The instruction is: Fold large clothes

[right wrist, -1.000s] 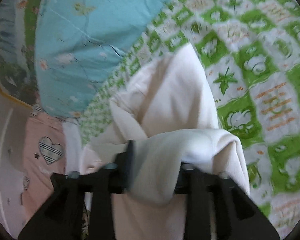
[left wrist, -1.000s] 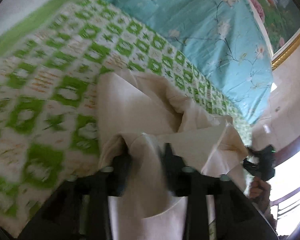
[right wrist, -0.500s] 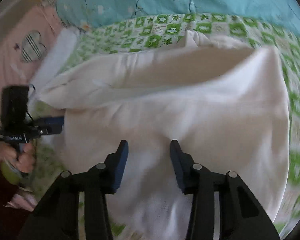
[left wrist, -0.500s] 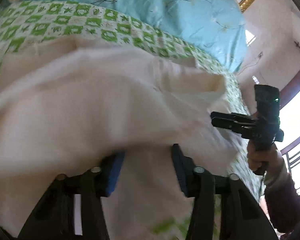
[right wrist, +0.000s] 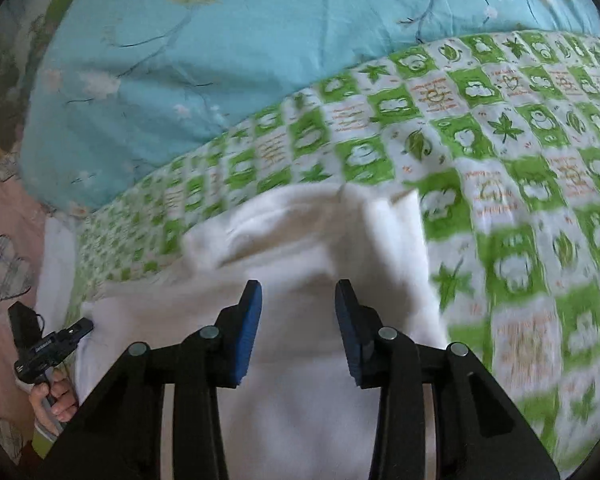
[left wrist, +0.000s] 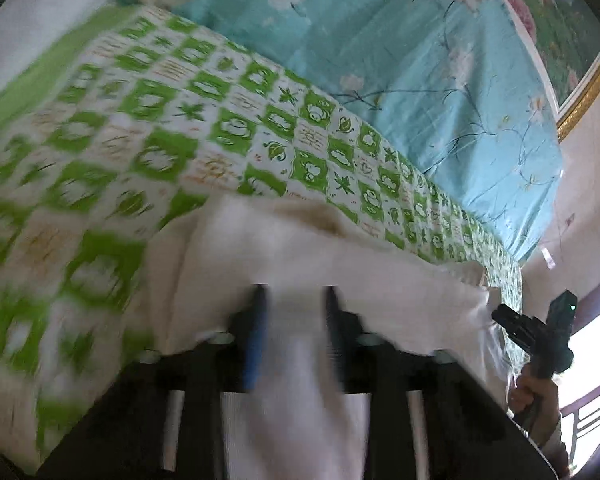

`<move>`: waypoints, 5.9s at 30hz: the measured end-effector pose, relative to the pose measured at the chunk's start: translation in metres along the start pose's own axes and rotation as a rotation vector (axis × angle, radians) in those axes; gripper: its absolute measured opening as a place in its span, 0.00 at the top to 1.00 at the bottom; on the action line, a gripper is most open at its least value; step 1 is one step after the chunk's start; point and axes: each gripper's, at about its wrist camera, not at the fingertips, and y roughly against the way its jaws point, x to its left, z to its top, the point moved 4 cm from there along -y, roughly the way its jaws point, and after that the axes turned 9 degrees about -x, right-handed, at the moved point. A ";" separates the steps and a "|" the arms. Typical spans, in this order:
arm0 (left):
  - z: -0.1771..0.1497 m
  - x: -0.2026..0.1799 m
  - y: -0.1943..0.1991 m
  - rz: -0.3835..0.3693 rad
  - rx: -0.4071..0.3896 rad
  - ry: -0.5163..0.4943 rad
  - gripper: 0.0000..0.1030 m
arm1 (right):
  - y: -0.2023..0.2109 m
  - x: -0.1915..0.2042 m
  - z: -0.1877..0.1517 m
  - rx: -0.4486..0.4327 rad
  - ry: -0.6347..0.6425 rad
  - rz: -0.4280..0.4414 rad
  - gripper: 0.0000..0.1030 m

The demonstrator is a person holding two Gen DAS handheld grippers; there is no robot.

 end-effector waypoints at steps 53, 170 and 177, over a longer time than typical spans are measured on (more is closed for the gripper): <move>-0.073 -0.119 0.093 -0.184 -0.122 0.030 0.81 | -0.056 0.146 -0.134 0.250 0.176 0.153 0.97; -0.073 -0.091 0.061 -0.089 0.154 -0.208 0.53 | -0.014 0.180 -0.128 0.286 0.008 0.496 0.77; -0.102 -0.051 0.042 -0.012 0.190 -0.154 0.36 | -0.054 0.169 -0.164 0.375 -0.029 0.379 0.60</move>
